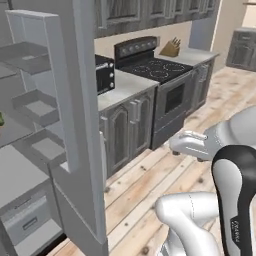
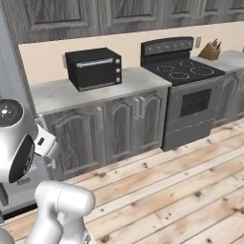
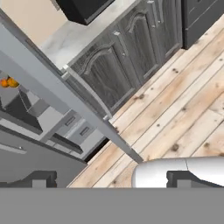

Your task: Take the cucumber and orange from the highest rack and move them to the second highest rack where the tangerine and sweet potato are located, to maximize freezer space. Close the freezer door after rearranging.

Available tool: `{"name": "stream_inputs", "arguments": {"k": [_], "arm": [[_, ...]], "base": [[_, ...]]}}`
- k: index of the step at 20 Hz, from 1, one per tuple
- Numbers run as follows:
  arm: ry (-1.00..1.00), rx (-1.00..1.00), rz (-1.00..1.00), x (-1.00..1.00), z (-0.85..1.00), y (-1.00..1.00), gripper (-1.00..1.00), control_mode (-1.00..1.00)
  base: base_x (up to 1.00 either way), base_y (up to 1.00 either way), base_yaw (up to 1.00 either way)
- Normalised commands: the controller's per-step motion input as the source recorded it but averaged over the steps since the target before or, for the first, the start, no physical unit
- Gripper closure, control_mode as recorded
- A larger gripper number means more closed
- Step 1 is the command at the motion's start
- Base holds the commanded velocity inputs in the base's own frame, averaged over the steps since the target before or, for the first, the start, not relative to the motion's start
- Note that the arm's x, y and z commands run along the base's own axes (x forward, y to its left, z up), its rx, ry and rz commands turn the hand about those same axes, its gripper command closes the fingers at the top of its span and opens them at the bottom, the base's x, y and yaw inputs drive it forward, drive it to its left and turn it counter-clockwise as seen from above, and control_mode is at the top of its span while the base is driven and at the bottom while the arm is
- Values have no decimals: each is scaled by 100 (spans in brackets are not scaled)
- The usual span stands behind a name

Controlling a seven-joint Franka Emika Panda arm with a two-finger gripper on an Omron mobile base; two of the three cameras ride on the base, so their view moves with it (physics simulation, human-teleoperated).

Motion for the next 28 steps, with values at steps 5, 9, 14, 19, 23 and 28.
{"name": "stream_inputs", "arguments": {"k": [5, 9, 14, 19, 23, 28], "arm": [[0, 0, 0, 0, 0, 0, -100, 100], [0, 0, 0, 0, 0, 0, -100, 100], [0, 0, 0, 0, 0, 0, -100, 100], [0, 0, 0, 0, 0, 0, -100, 100], [0, 0, 0, 0, 0, 0, -100, 100], [0, 0, 0, 0, 0, 0, -100, 100]], "base": [[64, -63, 53], [64, -70, 58], [70, -59, 63], [78, -49, 73], [76, -56, 73], [67, -56, 69]]}}
